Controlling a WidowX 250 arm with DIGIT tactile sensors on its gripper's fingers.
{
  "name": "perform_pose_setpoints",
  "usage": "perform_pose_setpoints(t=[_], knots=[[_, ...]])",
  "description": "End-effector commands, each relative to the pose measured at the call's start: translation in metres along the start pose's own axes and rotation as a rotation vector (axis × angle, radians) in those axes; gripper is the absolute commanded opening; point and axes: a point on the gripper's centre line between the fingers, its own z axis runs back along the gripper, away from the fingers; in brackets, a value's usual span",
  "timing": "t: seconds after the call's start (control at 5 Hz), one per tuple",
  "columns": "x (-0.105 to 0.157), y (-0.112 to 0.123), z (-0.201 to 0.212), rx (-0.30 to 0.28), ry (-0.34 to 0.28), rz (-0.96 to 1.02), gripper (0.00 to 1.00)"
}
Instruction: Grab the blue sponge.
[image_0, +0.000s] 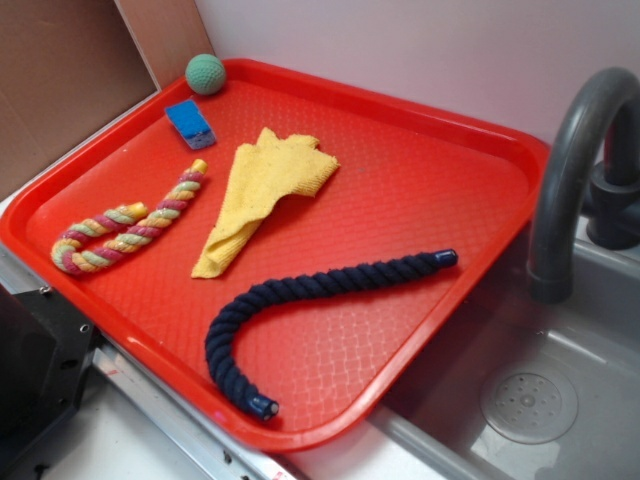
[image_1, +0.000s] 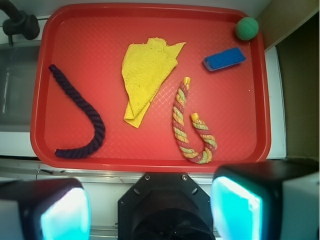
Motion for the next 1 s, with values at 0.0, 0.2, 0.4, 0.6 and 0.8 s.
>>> perform_pose_setpoints(t=[0.0,0.2,0.4,0.6,0.8], knots=[[0.000,0.000,0.000,0.000,0.000,0.000,1.00],[0.023,0.024,-0.013,0.029,0.019,0.249,1.00],[0.052,0.072,-0.049,-0.070,0.026,0.508,1.00],[0.082,0.120,-0.087,0.013,-0.016,0.751,1.00],[0.094,0.153,-0.118,0.090,-0.111,0.992,1.00]])
